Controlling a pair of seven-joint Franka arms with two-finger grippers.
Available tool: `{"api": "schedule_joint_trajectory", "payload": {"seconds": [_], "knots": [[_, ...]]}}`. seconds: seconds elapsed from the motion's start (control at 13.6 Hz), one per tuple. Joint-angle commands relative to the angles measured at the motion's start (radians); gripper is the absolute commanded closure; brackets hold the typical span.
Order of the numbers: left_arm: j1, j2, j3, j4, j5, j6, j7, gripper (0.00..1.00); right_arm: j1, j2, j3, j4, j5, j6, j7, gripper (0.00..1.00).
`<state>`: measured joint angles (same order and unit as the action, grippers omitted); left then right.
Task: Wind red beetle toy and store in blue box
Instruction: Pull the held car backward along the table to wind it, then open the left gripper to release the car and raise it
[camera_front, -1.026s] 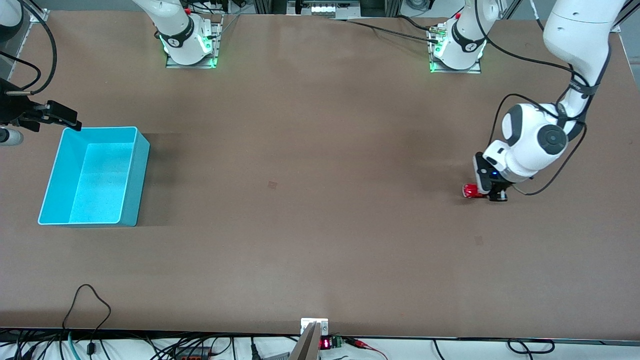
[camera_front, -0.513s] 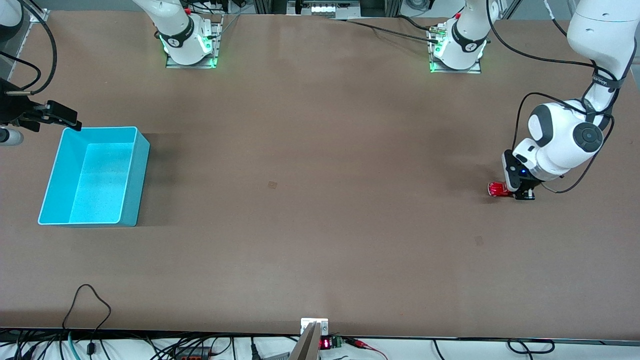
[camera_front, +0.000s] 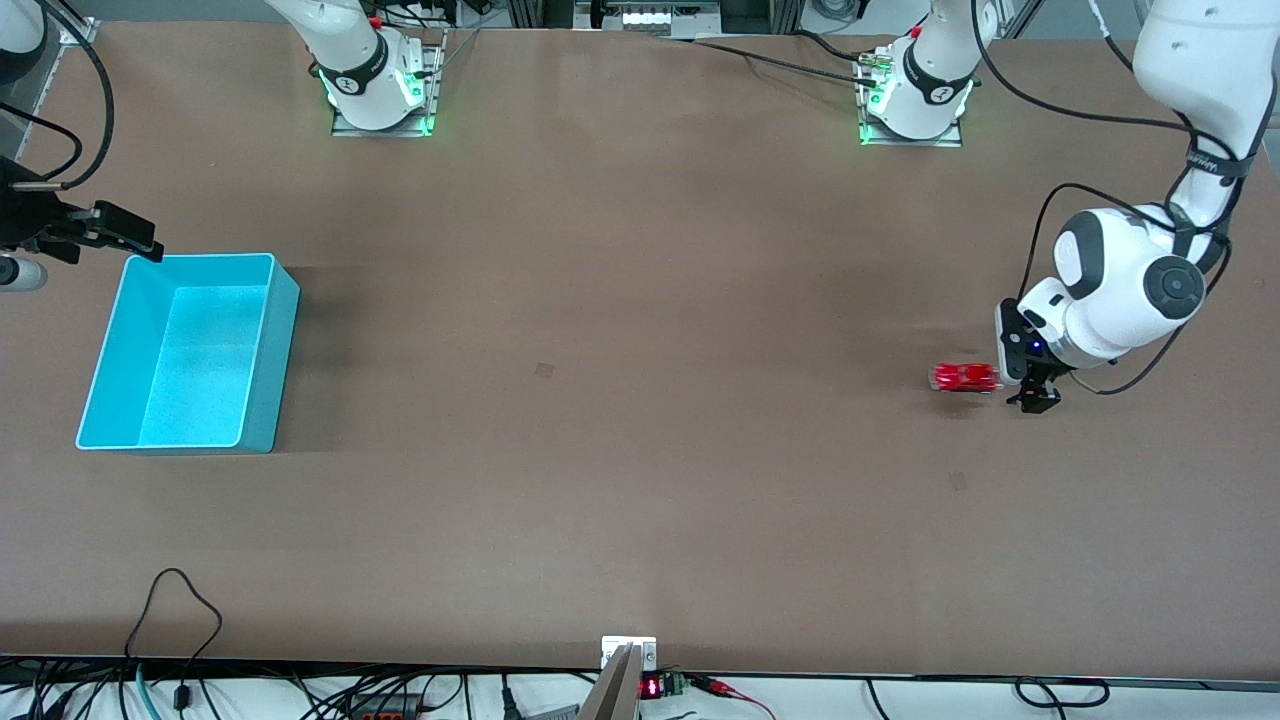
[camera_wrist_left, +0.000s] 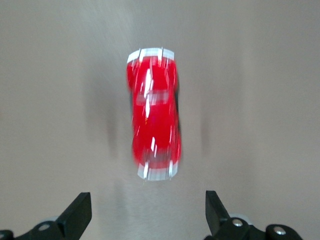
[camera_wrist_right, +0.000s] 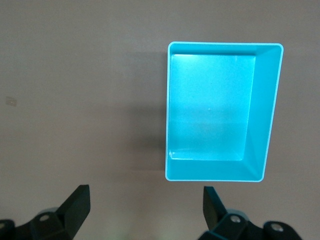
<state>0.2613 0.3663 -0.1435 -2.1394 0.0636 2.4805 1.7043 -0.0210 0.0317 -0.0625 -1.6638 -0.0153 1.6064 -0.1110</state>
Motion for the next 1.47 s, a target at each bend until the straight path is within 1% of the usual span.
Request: {"api": "schedule_joint_trajectory", "payload": {"seconds": [0.0, 0.07, 0.22, 0.29, 0.51, 0.66, 0.73, 0.88, 1.17, 1.25, 1.32, 1.39], "knots": [[0.009, -0.07, -0.042, 0.039, -0.007, -0.125, 0.006, 0.0, -0.005, -0.007, 0.009, 0.001, 0.0, -0.002, -0.003, 0.0], [0.009, -0.07, -0.059, 0.071, -0.021, -0.171, 0.003, 0.0, -0.005, -0.007, 0.009, 0.002, 0.0, -0.002, -0.003, 0.0], [0.004, -0.07, -0.065, 0.146, -0.041, -0.285, -0.052, 0.0, -0.005, -0.006, 0.009, 0.003, 0.001, -0.002, -0.003, 0.0], [-0.002, -0.07, -0.067, 0.174, -0.041, -0.308, -0.081, 0.0, -0.005, -0.006, 0.009, 0.003, 0.001, -0.002, -0.001, 0.0], [-0.031, -0.07, -0.067, 0.232, -0.045, -0.313, -0.133, 0.0, -0.005, 0.001, 0.009, 0.004, 0.005, -0.002, -0.003, 0.0], [-0.051, -0.07, -0.067, 0.271, -0.089, -0.313, -0.246, 0.0, -0.005, 0.001, 0.009, 0.004, 0.005, -0.002, -0.003, 0.0], [-0.059, -0.07, -0.067, 0.286, -0.116, -0.313, -0.338, 0.0, -0.005, 0.001, 0.009, 0.004, 0.005, -0.002, -0.003, 0.0], [-0.082, -0.073, -0.067, 0.312, -0.123, -0.311, -0.578, 0.0, -0.007, 0.001, 0.009, 0.004, 0.005, -0.002, -0.003, 0.0], [-0.105, -0.082, -0.065, 0.4, -0.12, -0.311, -1.172, 0.0, -0.008, 0.001, 0.007, 0.003, 0.005, -0.003, -0.003, 0.0], [-0.106, -0.082, -0.065, 0.439, -0.114, -0.313, -1.318, 0.0, -0.007, 0.002, 0.007, 0.003, 0.003, -0.005, -0.004, 0.0], [-0.106, -0.078, -0.065, 0.464, -0.108, -0.321, -1.424, 0.0, -0.007, 0.001, 0.007, 0.003, 0.003, -0.005, -0.004, 0.0], [-0.108, -0.078, -0.062, 0.472, -0.111, -0.351, -1.481, 0.0, -0.007, 0.001, 0.007, 0.003, 0.003, -0.005, -0.003, 0.0]]}}
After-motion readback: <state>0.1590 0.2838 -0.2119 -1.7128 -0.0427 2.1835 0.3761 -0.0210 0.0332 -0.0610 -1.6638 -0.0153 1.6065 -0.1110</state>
